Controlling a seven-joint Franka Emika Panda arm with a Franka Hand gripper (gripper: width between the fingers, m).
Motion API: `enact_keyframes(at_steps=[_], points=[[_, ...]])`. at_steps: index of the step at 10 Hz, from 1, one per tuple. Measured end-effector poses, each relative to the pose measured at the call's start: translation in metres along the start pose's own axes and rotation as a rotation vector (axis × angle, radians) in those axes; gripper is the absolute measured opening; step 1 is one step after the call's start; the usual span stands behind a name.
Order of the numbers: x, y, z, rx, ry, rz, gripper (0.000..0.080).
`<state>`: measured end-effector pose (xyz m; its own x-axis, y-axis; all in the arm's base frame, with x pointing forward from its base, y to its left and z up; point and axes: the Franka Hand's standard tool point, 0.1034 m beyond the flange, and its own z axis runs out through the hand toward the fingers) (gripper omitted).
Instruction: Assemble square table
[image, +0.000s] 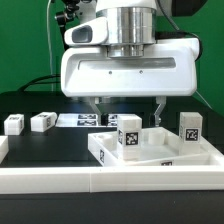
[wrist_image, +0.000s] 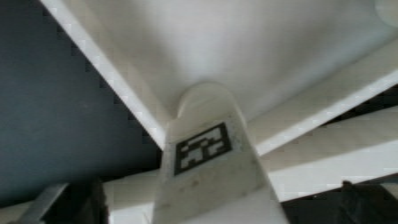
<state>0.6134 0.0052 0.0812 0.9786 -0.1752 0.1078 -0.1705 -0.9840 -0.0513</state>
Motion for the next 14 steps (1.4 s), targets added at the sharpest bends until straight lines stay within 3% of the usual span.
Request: enact_keyframes(at_steps=[6, 7, 8, 9, 14], points=[[0.0001, 0.0013, -0.0001, -0.016, -0.004, -0.283, 0.064], [0.0001, 0.0013, -0.0001, -0.016, -0.004, -0.281, 0.0462], [0.0001, 0.0013, 0.0, -0.016, -0.003, -0.273, 0.0462], [0.0001, 0.0013, 0.0, -0.016, -0.003, -0.254, 0.0286], [-0.0008, 0.0016, 0.0004, -0.012, 0.008, 0.05, 0.0288]])
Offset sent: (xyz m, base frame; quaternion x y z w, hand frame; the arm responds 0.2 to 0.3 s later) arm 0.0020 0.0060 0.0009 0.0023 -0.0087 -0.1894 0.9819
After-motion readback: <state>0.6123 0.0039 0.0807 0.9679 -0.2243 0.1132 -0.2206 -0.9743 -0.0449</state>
